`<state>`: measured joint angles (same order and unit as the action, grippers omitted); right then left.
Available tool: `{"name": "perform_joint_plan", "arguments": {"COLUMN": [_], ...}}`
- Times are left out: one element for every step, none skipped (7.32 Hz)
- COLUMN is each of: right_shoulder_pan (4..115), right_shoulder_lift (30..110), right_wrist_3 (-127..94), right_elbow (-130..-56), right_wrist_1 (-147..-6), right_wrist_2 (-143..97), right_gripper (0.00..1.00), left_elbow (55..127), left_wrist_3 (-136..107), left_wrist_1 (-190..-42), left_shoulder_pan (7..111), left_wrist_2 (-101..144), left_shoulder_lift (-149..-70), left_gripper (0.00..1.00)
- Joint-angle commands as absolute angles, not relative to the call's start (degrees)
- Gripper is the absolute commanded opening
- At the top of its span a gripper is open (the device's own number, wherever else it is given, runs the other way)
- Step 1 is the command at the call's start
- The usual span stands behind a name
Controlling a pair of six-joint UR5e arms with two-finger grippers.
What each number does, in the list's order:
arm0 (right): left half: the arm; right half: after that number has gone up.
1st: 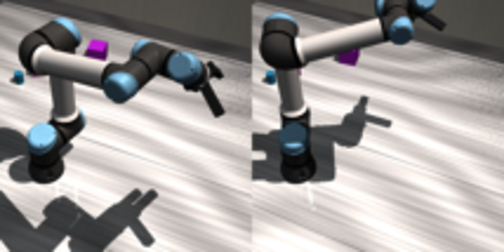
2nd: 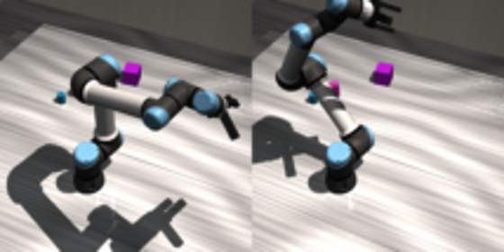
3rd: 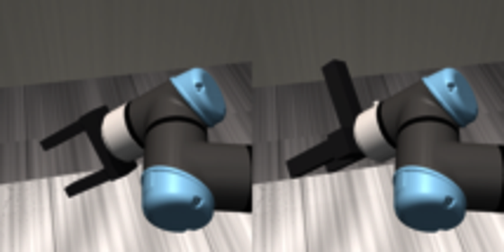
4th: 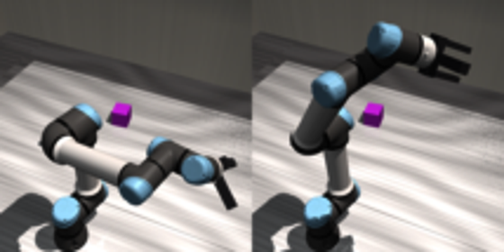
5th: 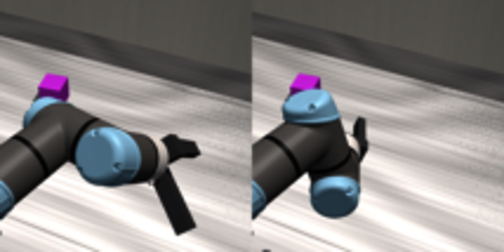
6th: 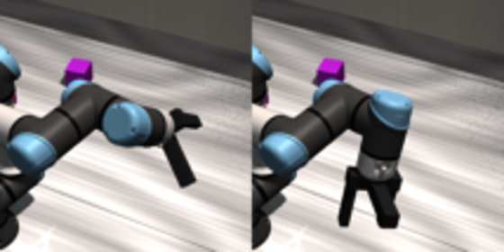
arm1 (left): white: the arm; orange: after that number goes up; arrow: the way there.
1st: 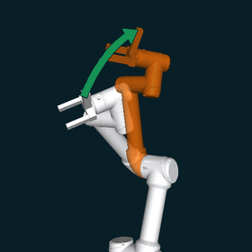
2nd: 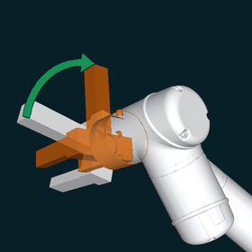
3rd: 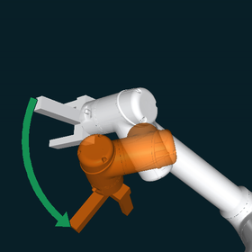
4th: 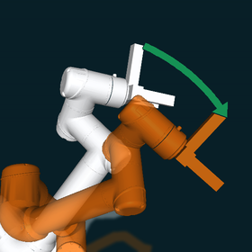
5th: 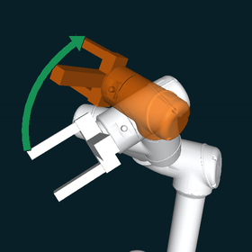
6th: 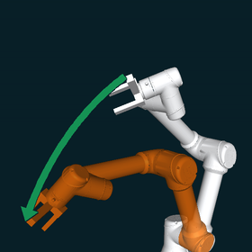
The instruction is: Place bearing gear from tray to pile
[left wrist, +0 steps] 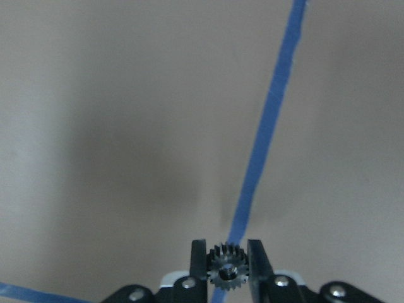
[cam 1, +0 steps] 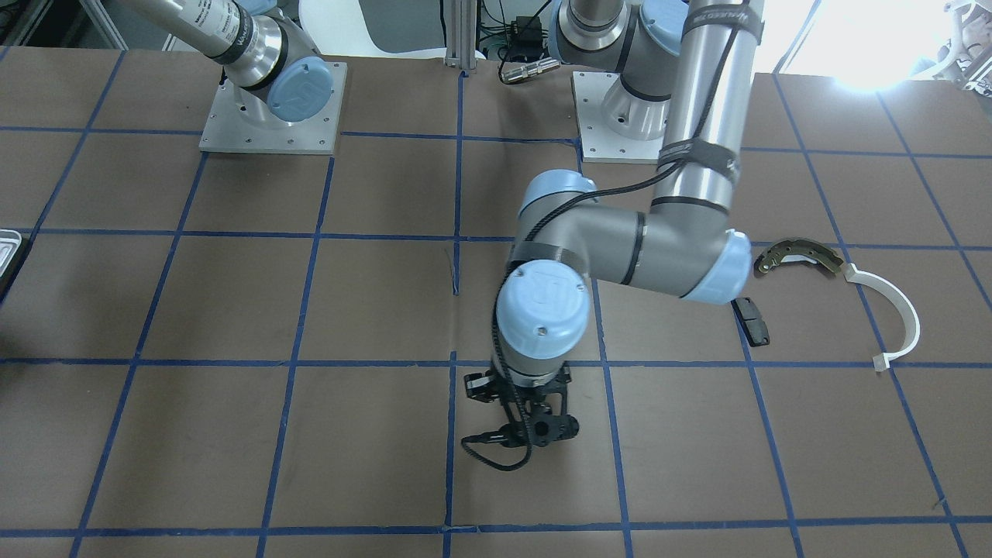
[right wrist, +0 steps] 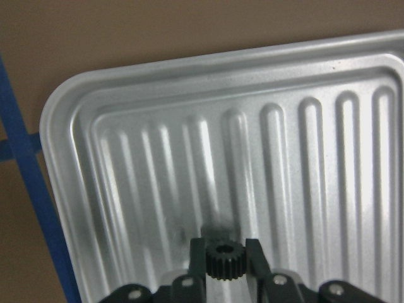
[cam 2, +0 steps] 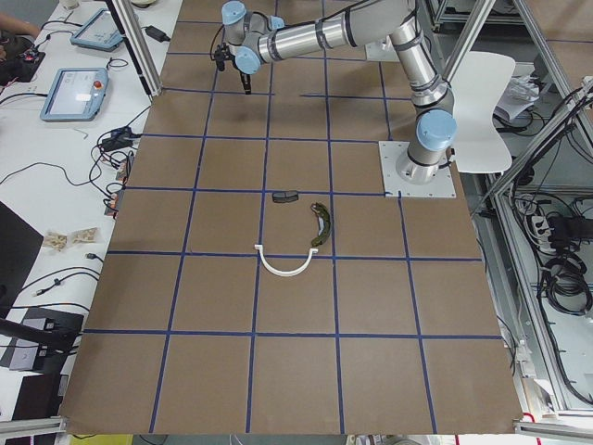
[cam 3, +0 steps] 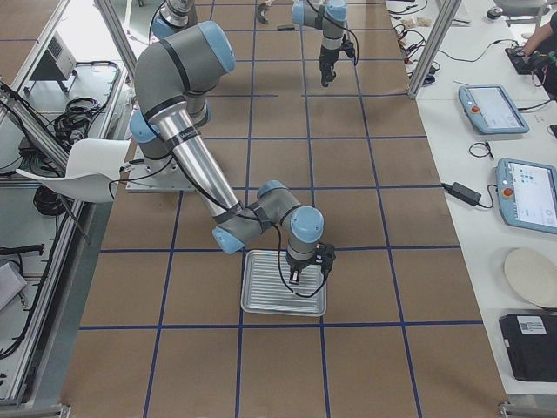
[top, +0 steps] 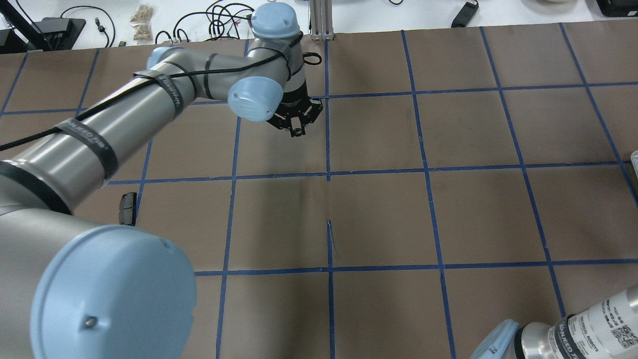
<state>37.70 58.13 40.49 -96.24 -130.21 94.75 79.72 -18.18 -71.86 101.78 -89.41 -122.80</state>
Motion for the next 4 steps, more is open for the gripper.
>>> {"name": "perform_joint_plan", "arguments": {"right_shoulder_pan": [37.71, 37.79, 38.14, 40.23], "right_shoulder_lift": [58.62, 59.32, 62.46, 67.19], "right_wrist_3": [39.82, 39.12, 34.33, 25.92], "right_elbow": [-96.07, -95.98, -95.89, -96.06], "right_wrist_1": [-127.55, -126.92, -120.91, -111.54], "right_wrist_2": [94.75, 94.75, 94.49, 93.61], "right_gripper": [0.00, 0.00, 0.00, 0.00], "left_elbow": [80.67, 82.86, 85.32, 87.08], "left_wrist_3": [3.69, 9.26, 11.40, 17.86], "left_wrist_1": [-82.77, -82.62, -82.10, -81.74], "left_shoulder_pan": [92.68, 88.81, 85.99, 80.04], "left_wrist_2": [-95.49, -96.15, -96.24, -96.15], "left_shoulder_lift": [-114.99, -112.87, -110.94, -109.96], "left_gripper": [0.00, 0.00, 0.00, 0.00]}}
